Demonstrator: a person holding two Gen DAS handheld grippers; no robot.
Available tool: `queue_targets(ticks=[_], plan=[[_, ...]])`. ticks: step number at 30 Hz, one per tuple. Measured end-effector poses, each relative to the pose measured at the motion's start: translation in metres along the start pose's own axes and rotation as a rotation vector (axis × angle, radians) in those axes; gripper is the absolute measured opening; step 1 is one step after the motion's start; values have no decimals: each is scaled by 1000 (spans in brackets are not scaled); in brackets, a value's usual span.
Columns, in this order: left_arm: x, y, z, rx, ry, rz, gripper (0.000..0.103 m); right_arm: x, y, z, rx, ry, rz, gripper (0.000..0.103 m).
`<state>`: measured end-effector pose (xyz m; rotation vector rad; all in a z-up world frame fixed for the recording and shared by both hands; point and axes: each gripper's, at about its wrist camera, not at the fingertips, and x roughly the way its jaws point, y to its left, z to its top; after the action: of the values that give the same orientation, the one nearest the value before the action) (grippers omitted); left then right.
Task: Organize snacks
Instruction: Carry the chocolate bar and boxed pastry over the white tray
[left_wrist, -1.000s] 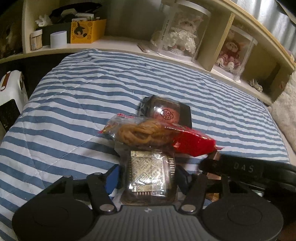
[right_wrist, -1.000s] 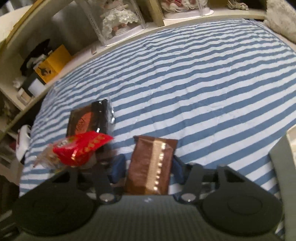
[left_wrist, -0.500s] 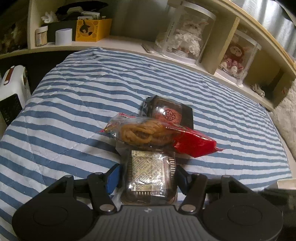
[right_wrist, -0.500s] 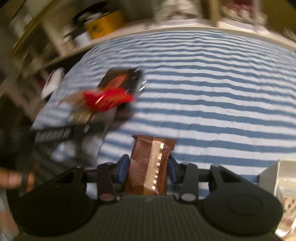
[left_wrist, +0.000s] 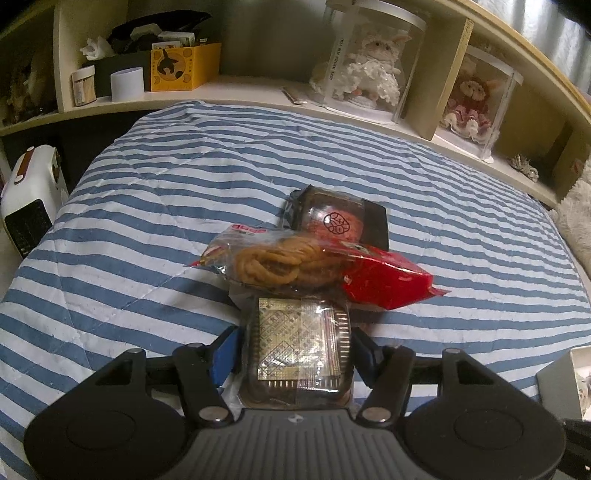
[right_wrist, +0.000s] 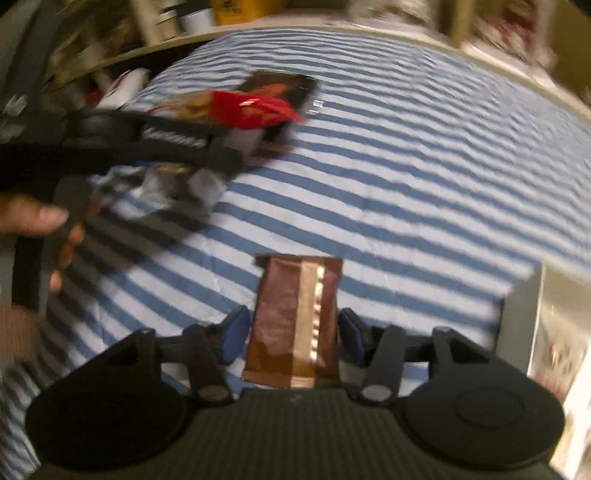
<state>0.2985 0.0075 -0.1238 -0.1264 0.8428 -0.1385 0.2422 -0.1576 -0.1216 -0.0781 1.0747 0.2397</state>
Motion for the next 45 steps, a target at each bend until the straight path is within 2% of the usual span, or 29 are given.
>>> queue_targets(ticks=[2,4,7,11,22,28,35,45], plan=[[0,0,-1,-14,-3,2,64,0,-1,-2,36,-11,-2,61],[-1,2,-2,-38,-4,-2,62,0,-3,-2,46,-26,-3,52],[-5,3,-3,-62,-6,-12,61,-1,-12,-2,62,-41,11,47],[-13,-1,-7,-73,-5,-24,61,-13,-21,-7,80,-74,36,47],[-52,-12,-27,-80,9,-47,56,-68,-43,-18,111,-175,34,47],[-85,-24,-33,-58,-26,-49,56,-97,-51,-22,128,-231,47,47],[-125,-45,-41,-28,-79,-94,56,-124,-63,-32,154,-276,32,47],[-163,-81,-64,-30,-123,-173,56,-172,-88,-69,191,-321,28,47]])
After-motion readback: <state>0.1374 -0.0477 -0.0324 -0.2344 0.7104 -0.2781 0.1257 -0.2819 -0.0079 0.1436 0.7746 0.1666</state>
